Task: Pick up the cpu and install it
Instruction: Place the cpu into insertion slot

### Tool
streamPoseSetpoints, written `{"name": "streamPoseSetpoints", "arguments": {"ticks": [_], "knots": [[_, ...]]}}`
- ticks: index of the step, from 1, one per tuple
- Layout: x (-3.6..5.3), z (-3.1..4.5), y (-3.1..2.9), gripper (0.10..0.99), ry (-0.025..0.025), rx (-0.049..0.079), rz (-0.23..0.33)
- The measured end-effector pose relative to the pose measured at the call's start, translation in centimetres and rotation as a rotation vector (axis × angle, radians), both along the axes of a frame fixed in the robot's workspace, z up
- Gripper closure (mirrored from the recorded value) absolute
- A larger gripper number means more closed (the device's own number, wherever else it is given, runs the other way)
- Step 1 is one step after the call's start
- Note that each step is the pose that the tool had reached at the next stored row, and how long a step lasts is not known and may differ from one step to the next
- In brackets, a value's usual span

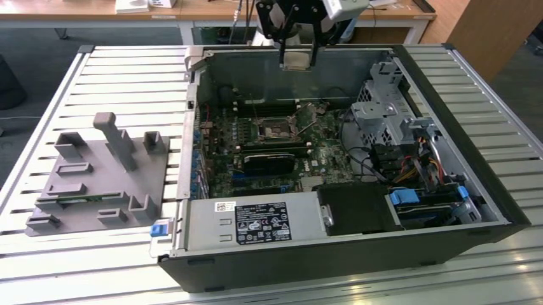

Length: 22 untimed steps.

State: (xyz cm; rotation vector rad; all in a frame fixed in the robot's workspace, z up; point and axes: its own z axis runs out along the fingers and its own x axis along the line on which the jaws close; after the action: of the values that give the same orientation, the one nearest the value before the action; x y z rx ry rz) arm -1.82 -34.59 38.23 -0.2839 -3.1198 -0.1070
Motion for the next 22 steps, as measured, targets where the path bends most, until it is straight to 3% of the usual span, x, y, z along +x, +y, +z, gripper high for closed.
{"name": "streamPoseSetpoints", "arguments": {"ticks": [22], "knots": [[0.00,-0.05,0.00,0.549,0.0000,0.000,-0.113]]}}
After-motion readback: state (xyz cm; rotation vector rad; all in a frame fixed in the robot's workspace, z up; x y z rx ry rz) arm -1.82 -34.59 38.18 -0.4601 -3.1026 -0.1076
